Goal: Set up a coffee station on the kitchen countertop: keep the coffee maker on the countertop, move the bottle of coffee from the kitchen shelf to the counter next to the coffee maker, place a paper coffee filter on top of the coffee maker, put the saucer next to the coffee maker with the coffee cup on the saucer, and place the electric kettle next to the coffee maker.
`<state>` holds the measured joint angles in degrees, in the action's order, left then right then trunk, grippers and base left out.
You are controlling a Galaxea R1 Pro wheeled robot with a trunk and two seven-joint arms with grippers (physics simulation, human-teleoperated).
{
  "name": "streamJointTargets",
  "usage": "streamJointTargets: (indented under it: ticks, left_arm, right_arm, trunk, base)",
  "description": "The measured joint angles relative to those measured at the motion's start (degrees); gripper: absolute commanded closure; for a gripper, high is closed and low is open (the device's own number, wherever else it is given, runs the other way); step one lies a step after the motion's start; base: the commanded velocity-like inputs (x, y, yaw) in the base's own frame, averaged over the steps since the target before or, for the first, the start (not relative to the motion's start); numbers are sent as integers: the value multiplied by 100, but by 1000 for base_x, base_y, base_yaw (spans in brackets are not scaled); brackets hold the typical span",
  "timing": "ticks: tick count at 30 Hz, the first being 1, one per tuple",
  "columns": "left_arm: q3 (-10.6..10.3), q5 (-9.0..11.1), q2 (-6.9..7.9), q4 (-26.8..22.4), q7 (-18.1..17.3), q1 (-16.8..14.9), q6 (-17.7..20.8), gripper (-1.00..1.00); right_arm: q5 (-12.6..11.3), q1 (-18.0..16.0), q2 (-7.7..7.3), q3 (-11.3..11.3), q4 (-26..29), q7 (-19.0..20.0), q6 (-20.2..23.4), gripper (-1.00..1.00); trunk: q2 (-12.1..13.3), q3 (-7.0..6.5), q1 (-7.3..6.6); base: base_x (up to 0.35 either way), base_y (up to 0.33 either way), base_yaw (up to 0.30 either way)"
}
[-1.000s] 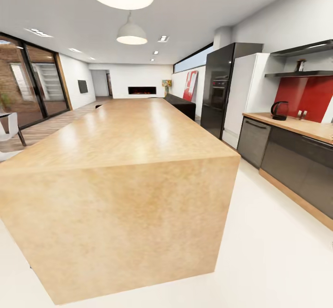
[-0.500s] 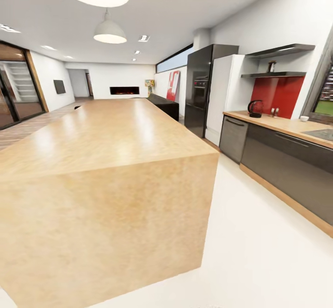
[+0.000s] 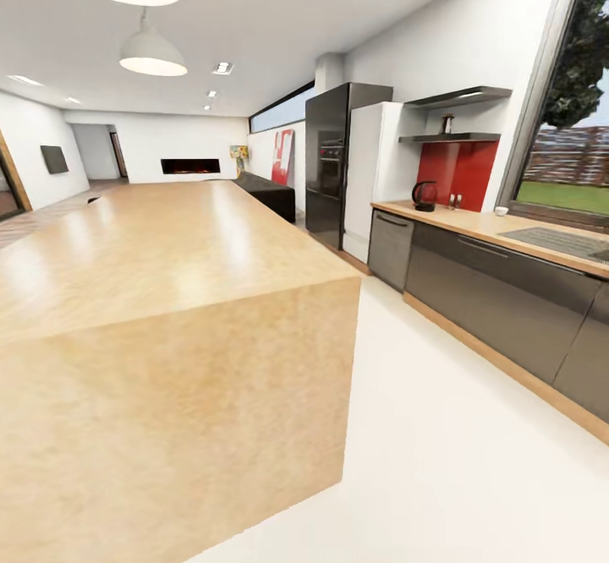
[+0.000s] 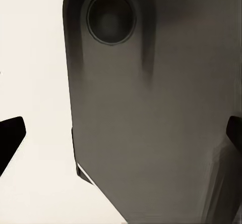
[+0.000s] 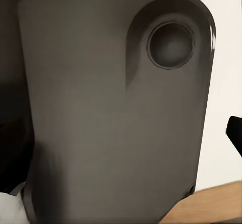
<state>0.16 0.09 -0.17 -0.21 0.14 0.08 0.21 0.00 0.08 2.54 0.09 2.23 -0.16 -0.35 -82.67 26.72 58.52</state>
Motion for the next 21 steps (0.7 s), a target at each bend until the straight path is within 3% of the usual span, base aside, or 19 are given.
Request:
streamJointTargets:
  ticks: [21]
  left_arm:
    - [3, 3, -8, 3, 2, 0, 3, -100]
  right_arm:
    - [0, 0, 0, 0, 8, 0, 0, -100]
  trunk:
    - [842, -377, -461]
  base:
    - [0, 0, -265]
